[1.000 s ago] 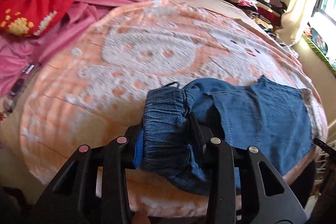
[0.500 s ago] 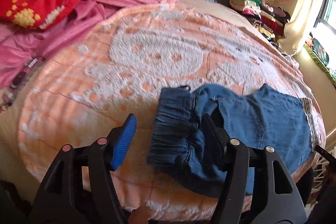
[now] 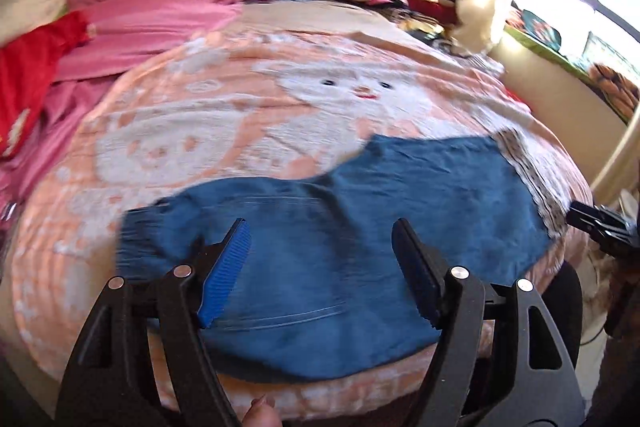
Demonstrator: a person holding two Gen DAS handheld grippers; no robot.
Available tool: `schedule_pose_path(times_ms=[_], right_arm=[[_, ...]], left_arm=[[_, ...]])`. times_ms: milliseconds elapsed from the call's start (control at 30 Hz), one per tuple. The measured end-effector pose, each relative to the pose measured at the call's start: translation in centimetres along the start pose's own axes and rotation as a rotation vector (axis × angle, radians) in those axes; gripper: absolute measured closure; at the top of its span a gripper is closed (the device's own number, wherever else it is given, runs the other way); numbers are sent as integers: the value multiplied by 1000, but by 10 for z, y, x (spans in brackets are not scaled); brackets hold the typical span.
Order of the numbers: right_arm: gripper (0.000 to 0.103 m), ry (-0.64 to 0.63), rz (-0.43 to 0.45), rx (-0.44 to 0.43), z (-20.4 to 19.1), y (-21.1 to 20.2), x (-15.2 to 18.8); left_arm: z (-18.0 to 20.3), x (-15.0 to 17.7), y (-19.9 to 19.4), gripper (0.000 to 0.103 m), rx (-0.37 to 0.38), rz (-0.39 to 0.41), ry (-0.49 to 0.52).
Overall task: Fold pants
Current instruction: 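Open the left gripper and release the cuff onto the pants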
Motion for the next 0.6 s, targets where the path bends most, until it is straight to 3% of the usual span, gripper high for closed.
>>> schedule_pose_path(times_ms=[133,333,500,600], right_arm=[[53,-23,-40,12,-11,21,1],[52,30,-114,60,10,41,21],[53,122,-100,13,29,40,30],[53,116,-101,22,26,39,29]], left_arm=[[21,10,38,37,34,-79,48],[10,32,76,37,-26,-197,58],[-20,40,79,37,41,-190,-29],[-16,39,80,37,34,-187,-17]])
Point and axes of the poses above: each gripper's, at about its wrist camera, not at the fingertips, and y roughly the way its jaws point, z to its right, x to its underside, the point moved 2 cm from there along y, roughly the way its jaws point, and after that the axes turned 10 degrees about x, right-handed, at the moved point
